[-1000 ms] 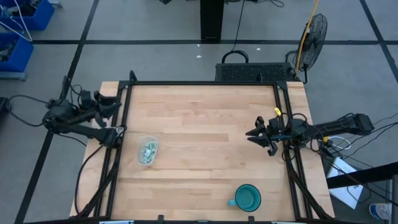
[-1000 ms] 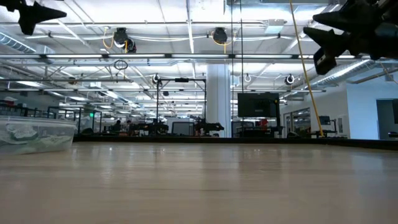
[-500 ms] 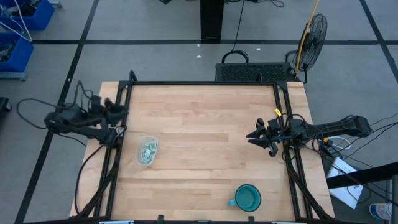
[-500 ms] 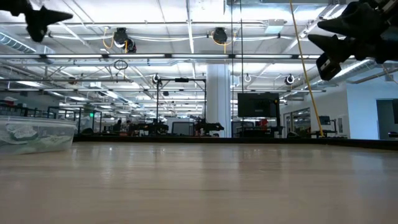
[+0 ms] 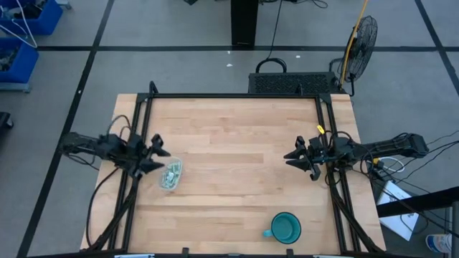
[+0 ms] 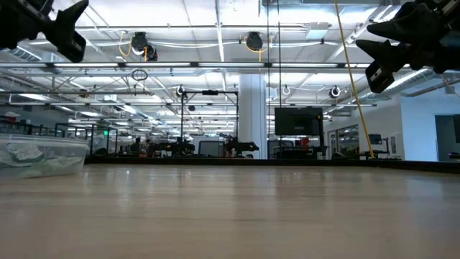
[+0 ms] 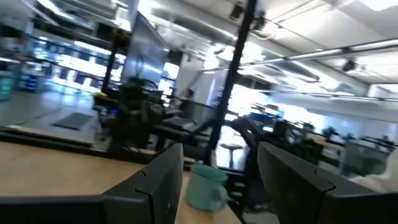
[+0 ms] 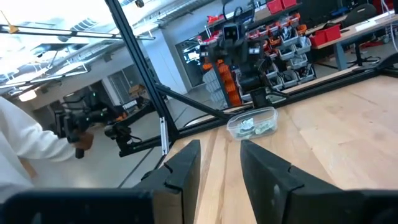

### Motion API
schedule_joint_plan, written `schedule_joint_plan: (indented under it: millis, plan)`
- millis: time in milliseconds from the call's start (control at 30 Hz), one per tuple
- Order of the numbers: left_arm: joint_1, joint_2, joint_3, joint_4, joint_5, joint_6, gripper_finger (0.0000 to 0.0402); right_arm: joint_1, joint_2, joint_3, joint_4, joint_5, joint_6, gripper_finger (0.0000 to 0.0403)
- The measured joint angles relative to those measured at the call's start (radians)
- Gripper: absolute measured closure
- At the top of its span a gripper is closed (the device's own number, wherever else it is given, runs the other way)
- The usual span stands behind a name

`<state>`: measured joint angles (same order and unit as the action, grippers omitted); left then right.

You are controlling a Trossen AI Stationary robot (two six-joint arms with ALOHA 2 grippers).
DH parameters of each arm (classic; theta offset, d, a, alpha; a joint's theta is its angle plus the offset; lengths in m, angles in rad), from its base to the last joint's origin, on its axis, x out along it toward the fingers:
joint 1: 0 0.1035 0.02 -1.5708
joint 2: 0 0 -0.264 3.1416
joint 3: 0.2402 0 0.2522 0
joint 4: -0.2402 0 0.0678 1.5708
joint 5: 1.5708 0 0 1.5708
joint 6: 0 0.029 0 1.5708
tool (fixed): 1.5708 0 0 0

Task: Pick and place Stevia / Truvia into bins
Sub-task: Return to Home Position

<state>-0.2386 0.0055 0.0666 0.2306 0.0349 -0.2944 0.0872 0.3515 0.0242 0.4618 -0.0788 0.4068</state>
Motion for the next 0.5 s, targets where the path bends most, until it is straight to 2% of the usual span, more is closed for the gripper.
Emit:
schedule_joint_plan:
  millis: [100, 367, 500]
  plan:
    - [0.000, 0.000, -0.056, 0.037, 0.040, -0.004, 0.0190, 0.000, 0.000, 0.000, 0.000, 0.000, 0.000, 0.0293]
    - [0.000, 0.001, -0.057, -0.115, 0.044, -0.041, 0.0190, 0.000, 0.000, 0.000, 0.000, 0.000, 0.000, 0.0293]
    - [0.000, 0.002, -0.057, -0.173, 0.013, -0.067, 0.0190, 0.000, 0.000, 0.000, 0.001, 0.000, 0.000, 0.0293]
